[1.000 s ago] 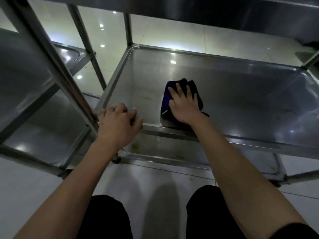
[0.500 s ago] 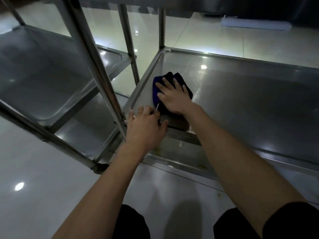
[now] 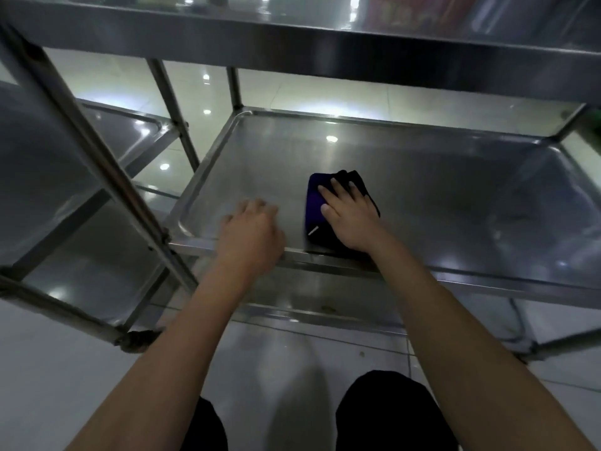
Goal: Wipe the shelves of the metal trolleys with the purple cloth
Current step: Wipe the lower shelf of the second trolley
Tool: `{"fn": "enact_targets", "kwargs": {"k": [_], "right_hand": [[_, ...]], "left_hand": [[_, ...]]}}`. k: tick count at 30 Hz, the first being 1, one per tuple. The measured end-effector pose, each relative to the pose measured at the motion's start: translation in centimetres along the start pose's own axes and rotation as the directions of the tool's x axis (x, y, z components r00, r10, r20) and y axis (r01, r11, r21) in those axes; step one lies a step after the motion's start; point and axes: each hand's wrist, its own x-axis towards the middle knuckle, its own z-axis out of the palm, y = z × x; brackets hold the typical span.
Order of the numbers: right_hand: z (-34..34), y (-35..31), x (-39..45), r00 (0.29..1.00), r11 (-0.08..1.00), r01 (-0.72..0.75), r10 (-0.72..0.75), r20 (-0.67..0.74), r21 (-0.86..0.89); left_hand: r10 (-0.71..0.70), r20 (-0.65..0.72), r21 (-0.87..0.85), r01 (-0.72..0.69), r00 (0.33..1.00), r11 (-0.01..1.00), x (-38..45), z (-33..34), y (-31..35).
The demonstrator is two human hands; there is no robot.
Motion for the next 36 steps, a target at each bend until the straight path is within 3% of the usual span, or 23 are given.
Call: {"fn": "enact_targets", "kwargs": {"k": [2,6,14,18,22,25,29,36], "right_hand": [[-0.3,1.2,-0.9,1.0,1.0,-0.01,0.01,-0.013,0.001],[-1.0,5.3,-2.8,0.997,0.996,-0.075,0.075,-0.005,0.039],[-3.0,14.5,-7.1,0.975,0.979,-0.204,0.201,-0.092,-0.018],[-3.1,13.9,-7.2,0.971,0.978,-0.21,0.211,-0.109,0.021],[-3.0,13.8,-6.5,0.977,0.98,-0.2,0.198,-0.083,-0.015],[-2.6,12.7,-5.5,0.972,0.974,-0.223,0.22,-0.083,-0.034],[-2.2,9.7,-3.7,0.969,0.97,-0.241,0.237,-0.075,-0.039],[0.4,0.4,2.4,0.993,0.992,-0.114,0.113,-0.036,-0.045]], "left_hand": [[0.106,0.011,-0.024,-0.105,0.994,0.994,0.4,0.4,3.8],[0.064,0.123,0.045,-0.07,0.99,0.997,0.7,1.5,7.2],[0.15,0.063,0.024,-0.151,0.987,0.988,-0.7,2.8,7.8],[0.188,0.088,-0.012,-0.187,0.978,0.982,-0.9,1.8,5.9],[0.015,-0.098,0.04,-0.011,0.995,0.999,-1.7,0.3,0.8],[-0.104,0.012,0.127,0.101,0.995,0.987,-2.4,-0.2,-2.5],[-0.09,0.121,0.165,0.069,0.989,0.984,-2.3,0.4,-4.3],[-0.04,0.047,0.166,0.032,0.998,0.986,-2.2,1.0,-6.4]]}}
